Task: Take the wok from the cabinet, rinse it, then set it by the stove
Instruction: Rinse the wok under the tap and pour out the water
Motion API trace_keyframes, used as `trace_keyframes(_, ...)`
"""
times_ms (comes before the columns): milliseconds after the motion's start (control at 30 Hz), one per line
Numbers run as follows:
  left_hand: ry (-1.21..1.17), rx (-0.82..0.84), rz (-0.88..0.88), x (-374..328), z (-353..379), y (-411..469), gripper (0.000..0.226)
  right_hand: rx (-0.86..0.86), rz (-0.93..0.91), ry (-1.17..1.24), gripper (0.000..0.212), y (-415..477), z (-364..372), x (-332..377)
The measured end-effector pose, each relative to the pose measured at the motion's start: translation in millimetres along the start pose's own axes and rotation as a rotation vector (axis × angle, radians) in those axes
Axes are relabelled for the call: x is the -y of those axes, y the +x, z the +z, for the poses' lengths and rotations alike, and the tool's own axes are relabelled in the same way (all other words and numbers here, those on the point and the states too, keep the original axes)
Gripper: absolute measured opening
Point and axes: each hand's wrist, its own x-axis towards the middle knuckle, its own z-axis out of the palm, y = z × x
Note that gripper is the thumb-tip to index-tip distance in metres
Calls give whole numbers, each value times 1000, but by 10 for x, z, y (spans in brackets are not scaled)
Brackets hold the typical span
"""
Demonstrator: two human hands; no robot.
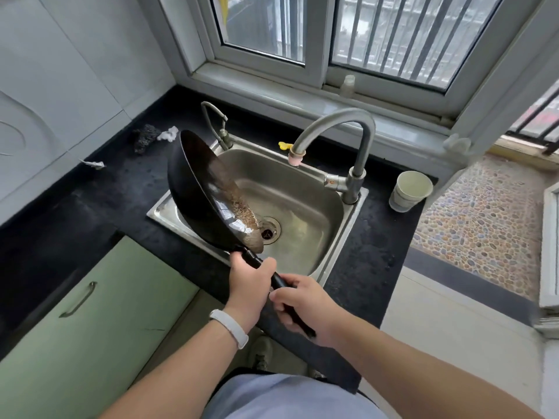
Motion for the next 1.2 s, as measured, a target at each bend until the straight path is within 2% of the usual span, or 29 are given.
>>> trace_keyframes(67, 9, -33, 2, -22, 67, -52, 51, 47, 9, 71, 17, -40, -66, 14)
trace_keyframes(200, 66, -112, 43, -54, 160, -124, 43, 112, 39, 173, 18, -77, -175, -2)
trace_keyframes(367, 112, -142, 58, -93, 181, -176, 40, 146, 22, 108, 11, -80, -238, 11)
trace_keyframes(500, 110, -129, 41, -125, 192, -223, 35, 114, -8, -104, 5, -113, -297, 74)
trace_keyframes(567, 67, -120, 17, -136, 190, -240, 35, 75, -22, -238, 17, -140, -310, 129)
trace_keyframes(633, -68, -90, -50, -141, 183, -238, 35, 47, -47, -408, 22, -175, -310, 187)
trace_keyframes(700, -241, -72, -118, -142, 179, -240, 25, 34, -64, -573, 25, -218, -300, 231)
trace_keyframes(800, -440, -49, -173, -132, 176, -273, 16, 15, -124, -830, 20, -276, -273, 276)
trace_keyframes(933, -564, 0, -215, -100, 133, -345, 13, -33, -202, -1080, 28, -354, -209, 316)
trace_keyframes(1033, -618, 2, -183, -77, 92, -436, 13, 9, -147, -1037, 26, -422, -157, 357)
trace_keyframes(1200, -659, 14, -122, -73, -9, -644, 7, 280, 156, -540, 24, -510, -83, 461)
